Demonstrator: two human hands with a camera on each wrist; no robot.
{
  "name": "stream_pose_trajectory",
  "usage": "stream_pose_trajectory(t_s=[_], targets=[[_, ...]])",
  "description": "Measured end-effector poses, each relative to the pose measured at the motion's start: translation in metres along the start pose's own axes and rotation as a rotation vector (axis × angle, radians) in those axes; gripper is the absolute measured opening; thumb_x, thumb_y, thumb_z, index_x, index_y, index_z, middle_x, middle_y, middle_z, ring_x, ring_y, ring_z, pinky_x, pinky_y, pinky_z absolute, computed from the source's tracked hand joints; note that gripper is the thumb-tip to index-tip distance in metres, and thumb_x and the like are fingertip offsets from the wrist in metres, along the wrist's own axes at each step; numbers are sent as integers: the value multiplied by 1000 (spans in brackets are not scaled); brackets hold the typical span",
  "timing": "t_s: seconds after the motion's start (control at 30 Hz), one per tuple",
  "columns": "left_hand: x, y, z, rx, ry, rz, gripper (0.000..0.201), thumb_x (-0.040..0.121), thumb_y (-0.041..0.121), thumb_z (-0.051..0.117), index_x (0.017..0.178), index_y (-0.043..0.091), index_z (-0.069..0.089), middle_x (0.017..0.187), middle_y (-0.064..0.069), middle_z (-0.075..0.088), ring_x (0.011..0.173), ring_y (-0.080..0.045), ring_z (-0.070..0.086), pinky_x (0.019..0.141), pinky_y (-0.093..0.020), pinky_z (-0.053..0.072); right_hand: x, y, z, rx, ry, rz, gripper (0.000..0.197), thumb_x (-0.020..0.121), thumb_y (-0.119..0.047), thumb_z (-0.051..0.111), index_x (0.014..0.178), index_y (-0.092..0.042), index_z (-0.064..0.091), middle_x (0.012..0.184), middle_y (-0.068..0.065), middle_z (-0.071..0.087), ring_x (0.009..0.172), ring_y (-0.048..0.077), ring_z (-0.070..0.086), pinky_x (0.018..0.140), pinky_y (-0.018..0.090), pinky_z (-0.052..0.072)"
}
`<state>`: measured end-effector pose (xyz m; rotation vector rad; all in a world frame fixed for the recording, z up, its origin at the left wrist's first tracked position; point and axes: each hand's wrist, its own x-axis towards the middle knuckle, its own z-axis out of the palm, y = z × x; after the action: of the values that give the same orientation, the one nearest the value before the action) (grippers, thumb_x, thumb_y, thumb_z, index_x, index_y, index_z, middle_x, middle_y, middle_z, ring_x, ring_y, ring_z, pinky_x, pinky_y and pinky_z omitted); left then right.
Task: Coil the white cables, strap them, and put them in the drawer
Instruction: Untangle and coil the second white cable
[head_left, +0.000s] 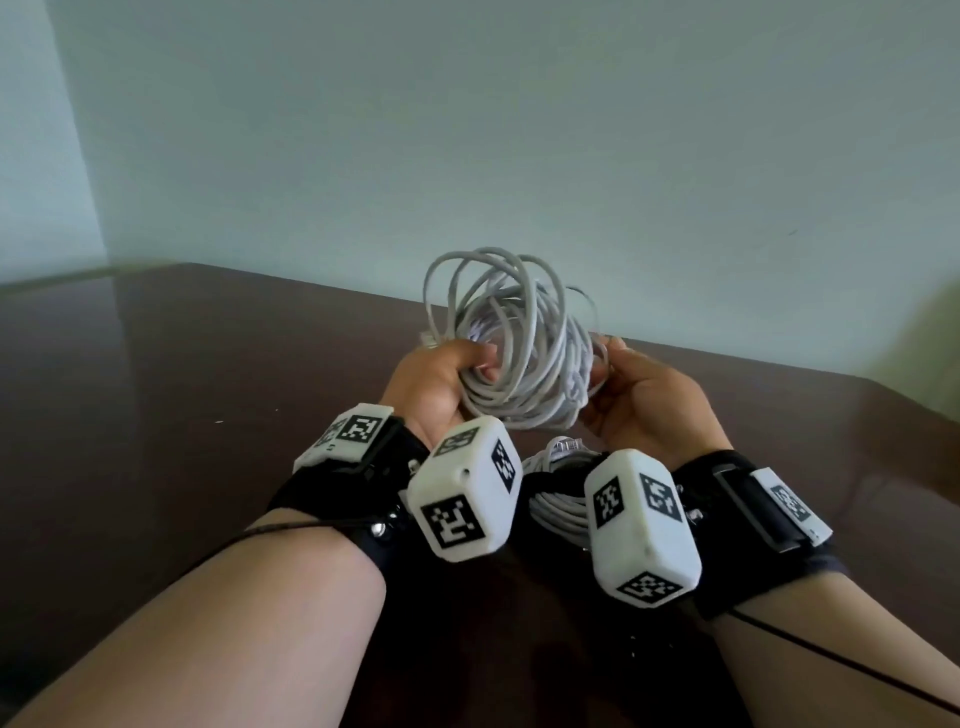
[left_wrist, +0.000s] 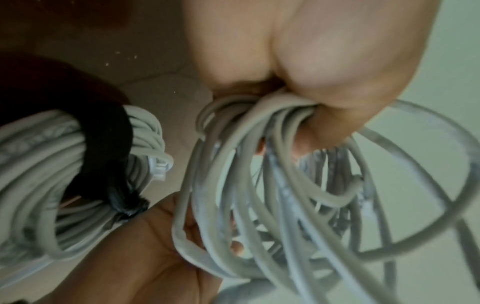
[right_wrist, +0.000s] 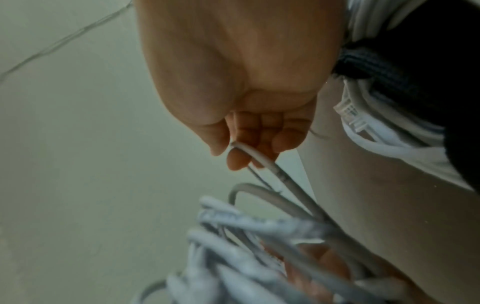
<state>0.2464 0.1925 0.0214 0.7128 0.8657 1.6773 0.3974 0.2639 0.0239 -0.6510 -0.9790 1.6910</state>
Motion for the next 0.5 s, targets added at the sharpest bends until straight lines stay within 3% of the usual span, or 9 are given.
stream_pose_trajectory(t_s=[0.07, 0.17, 0.3, 0.37, 0.47, 0.5], targets=[[1, -1, -2, 15, 82, 1, 16, 86, 8, 54, 102, 6, 53, 92, -18, 49, 83, -28, 51, 78, -37, 48, 5, 1, 0, 3, 68, -9, 14, 95, -18, 51, 94, -9, 61, 57, -1, 54, 46, 7, 53, 57, 24, 46], [5, -1, -6, 57, 115, 10, 13, 85, 9, 56, 97, 6, 55, 88, -18, 51, 83, -29, 51, 82, -40, 47, 3, -4, -2, 6, 95, -9, 9, 93, -16, 53, 87, -12, 59, 51, -5, 53, 43, 5, 50, 50, 20, 42], [11, -2, -17, 195, 182, 53, 19, 76, 16, 66, 90, 3, 66, 90, -20, 62, 86, -31, 58, 99, -53, 45, 8, -13, -16, -65, 251, -77, 18, 97, -17, 46, 86, -14, 60, 53, -4, 51, 51, 12, 46, 47, 20, 37], [7, -1, -18, 225, 181, 43, 17, 79, 14, 66, 85, -2, 67, 87, -20, 64, 83, -31, 60, 96, -49, 49, 8, -10, -21, -283, 270, -102, 23, 100, -16, 40, 90, -15, 61, 60, -1, 51, 52, 13, 47, 47, 23, 36], [5, 0, -15, 302, 99, 24, 15, 84, 8, 61, 73, -1, 64, 73, -14, 63, 65, -26, 60, 69, -32, 54, 7, -3, -22, -563, 187, -125, 24, 100, -16, 38, 97, -14, 62, 67, 2, 54, 55, 14, 48, 46, 25, 36], [4, 1, -14, 335, 70, 37, 16, 84, 6, 60, 71, -1, 65, 70, -13, 64, 62, -25, 61, 67, -32, 54, 6, -2, -21, -634, 155, -141, 24, 100, -17, 38, 100, -15, 63, 68, 2, 55, 56, 14, 48, 48, 26, 37]])
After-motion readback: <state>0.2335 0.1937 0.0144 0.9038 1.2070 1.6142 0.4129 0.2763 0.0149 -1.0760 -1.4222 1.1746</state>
